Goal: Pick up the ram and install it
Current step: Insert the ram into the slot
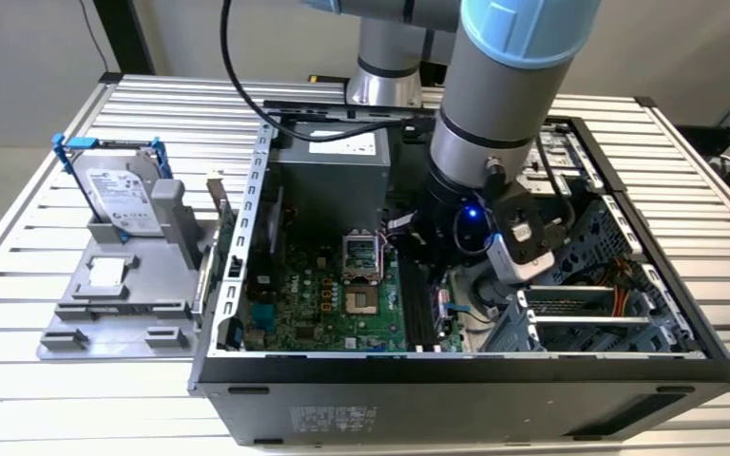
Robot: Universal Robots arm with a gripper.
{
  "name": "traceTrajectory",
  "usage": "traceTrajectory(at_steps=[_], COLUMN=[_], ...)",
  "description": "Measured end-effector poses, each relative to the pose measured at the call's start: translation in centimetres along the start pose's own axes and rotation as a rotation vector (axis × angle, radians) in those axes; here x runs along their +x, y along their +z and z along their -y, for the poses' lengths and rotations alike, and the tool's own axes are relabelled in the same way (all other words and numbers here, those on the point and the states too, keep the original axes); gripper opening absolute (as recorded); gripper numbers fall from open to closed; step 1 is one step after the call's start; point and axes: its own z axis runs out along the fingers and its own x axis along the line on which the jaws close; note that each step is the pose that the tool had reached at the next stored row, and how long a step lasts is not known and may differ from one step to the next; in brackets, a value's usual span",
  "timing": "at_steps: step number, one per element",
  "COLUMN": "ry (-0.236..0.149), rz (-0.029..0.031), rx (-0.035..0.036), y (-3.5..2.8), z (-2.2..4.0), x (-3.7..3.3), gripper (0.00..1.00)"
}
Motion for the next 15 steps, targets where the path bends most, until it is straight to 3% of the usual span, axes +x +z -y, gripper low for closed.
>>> traceTrajectory(at_steps=[8, 15], ry=[-0.003, -0.003], rz=[0.0003, 0.0004], rx=[0.0063, 0.0063], y=[1.44, 1.52], z=[-0.01, -0.01], x=[-0.26, -0.26], gripper=[0.00, 0.00])
